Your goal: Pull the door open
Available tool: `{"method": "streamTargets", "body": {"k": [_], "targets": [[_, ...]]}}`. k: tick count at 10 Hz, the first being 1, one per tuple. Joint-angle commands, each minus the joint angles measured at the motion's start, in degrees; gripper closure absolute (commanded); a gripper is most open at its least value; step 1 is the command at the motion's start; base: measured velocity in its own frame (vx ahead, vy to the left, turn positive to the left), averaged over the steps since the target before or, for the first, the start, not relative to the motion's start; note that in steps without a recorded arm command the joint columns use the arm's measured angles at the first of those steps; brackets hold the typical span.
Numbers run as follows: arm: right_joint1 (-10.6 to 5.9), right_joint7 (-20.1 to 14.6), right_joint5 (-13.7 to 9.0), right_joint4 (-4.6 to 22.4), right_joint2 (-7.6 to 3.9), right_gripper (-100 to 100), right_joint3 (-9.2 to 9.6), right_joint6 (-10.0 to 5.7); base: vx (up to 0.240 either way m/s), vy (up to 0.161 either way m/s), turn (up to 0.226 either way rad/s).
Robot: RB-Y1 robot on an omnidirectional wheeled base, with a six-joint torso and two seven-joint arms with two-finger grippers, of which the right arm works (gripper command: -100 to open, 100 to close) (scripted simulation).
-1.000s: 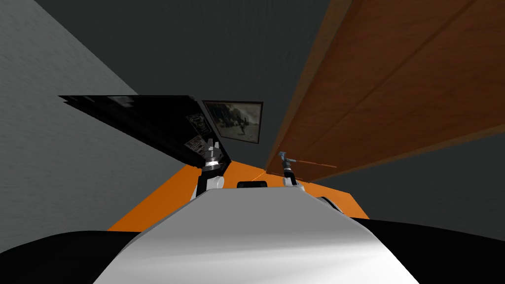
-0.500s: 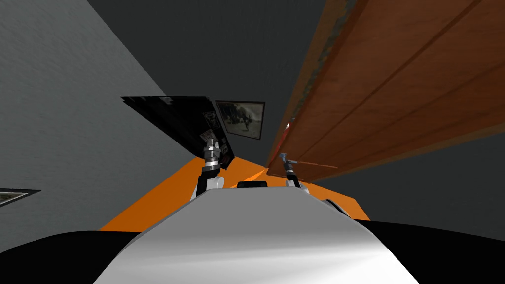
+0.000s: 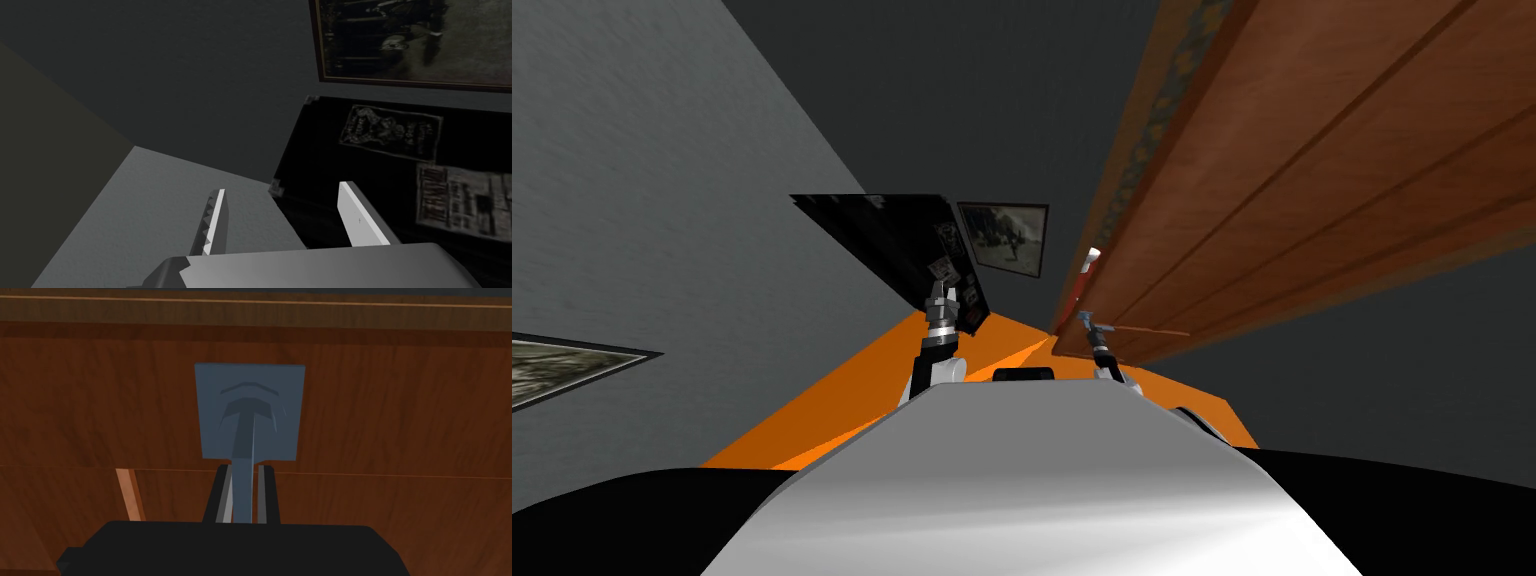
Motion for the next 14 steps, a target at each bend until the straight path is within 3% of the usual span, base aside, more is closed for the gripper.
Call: {"method": "streamTargets", "body": {"k": [1, 4, 5, 6, 8, 10, 11, 12, 13, 14], "targets": [[-0.44, -0.78, 0.64, 0.54, -0.11, 100, 1.47, -0.83, -0.182, -0.027, -0.025], [-1.08, -2.21, 2.03, 0.36, -0.70, 100, 4.75, -1.67, -0.198, -0.049, -0.038], [-1.08, -2.21, 2.03, 0.36, -0.70, 100, 4.75, -1.67, -0.117, -0.030, -0.011], [-1.40, -2.90, 2.69, 0.27, -0.98, 100, 6.33, -2.08, -0.151, -0.083, -0.046], [-1.40, -2.90, 2.69, 0.27, -0.98, 100, 6.33, -2.08, -0.089, -0.051, 0.003], [-1.82, -3.83, 3.59, 0.14, -1.37, 100, 8.46, -2.63, -0.114, -0.111, -0.023], [-2.18, -3.77, 3.42, 0.77, -1.29, 100, 8.06, -2.57, -0.050, -0.042, 0.026], [-1.33, -4.80, 3.13, 1.59, -2.16, 100, 8.71, -4.40, -0.104, -0.001, 0.232], [-1.33, -4.80, 3.13, 1.59, -2.16, 100, 8.71, -4.40, -0.124, -0.012, 0.151], [-0.76, -5.40, 2.88, 2.11, -2.79, 100, 8.99, -5.55, -0.120, -0.022, 0.132]]}}
